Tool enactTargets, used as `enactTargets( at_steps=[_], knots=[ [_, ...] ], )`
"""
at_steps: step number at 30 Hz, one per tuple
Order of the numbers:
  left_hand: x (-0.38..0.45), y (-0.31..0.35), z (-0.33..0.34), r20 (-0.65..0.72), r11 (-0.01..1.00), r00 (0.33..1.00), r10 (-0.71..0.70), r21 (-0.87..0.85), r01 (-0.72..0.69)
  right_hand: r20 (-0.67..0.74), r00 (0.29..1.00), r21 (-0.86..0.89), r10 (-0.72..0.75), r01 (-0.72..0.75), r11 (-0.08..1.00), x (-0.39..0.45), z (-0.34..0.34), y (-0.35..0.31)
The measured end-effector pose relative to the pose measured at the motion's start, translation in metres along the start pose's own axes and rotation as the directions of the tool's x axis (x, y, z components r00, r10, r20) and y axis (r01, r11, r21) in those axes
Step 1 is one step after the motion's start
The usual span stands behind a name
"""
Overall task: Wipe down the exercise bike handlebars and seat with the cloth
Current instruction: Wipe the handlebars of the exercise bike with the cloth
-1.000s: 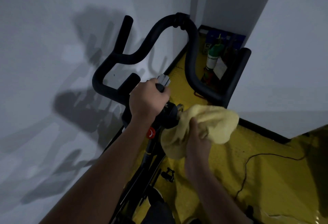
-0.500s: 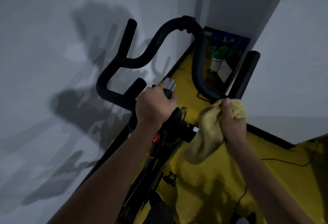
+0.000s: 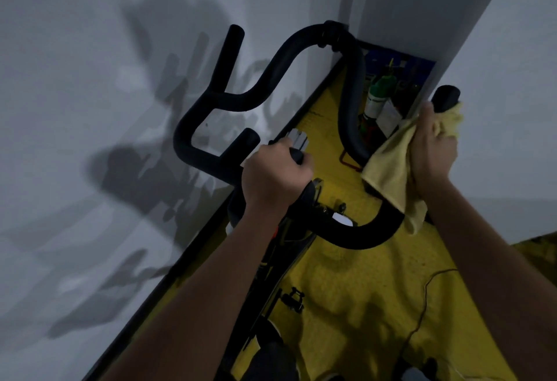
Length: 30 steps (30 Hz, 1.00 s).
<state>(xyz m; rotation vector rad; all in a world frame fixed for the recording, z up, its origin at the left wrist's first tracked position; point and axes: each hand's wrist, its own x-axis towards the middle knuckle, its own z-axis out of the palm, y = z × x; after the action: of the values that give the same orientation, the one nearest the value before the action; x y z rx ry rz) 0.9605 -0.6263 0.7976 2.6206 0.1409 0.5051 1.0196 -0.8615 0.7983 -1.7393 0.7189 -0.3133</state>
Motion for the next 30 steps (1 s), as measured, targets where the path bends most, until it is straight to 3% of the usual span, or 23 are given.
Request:
enactTargets(
  at_steps=[6, 10, 13, 21, 26, 30],
  knots=[
    [0.0, 0.003, -0.004, 0.029, 0.998, 0.999, -0.028, 0.062, 0.026, 0.162, 0.967, 0.032, 0.195, -0.202, 0.979, -0.073, -0.016, 0.051],
    [-0.002, 0.006, -0.006, 0.041, 0.997, 0.999, -0.036, 0.065, 0.033, 0.143, 0.934, 0.143, 0.326, -0.346, 0.927, -0.123, -0.014, 0.065],
    [-0.003, 0.007, -0.006, 0.041, 0.996, 0.998, -0.04, 0.083, 0.036, 0.11, 0.928, 0.226, 0.355, -0.372, 0.901, -0.163, -0.004, 0.072],
    [0.0, 0.006, -0.004, 0.041, 0.998, 0.999, -0.02, 0.061, 0.018, 0.095, 0.986, 0.277, 0.137, -0.159, 0.948, -0.146, -0.006, 0.079],
    [0.0, 0.004, -0.001, 0.032, 0.999, 0.999, 0.023, 0.042, -0.024, 0.093, 0.993, 0.123, 0.076, -0.087, 0.989, -0.083, -0.012, 0.07],
    [0.0, 0.002, -0.001, 0.014, 0.999, 0.999, 0.038, -0.015, -0.037, 0.147, 0.98, -0.024, -0.133, 0.138, 0.99, -0.022, -0.014, 0.038]
  ],
)
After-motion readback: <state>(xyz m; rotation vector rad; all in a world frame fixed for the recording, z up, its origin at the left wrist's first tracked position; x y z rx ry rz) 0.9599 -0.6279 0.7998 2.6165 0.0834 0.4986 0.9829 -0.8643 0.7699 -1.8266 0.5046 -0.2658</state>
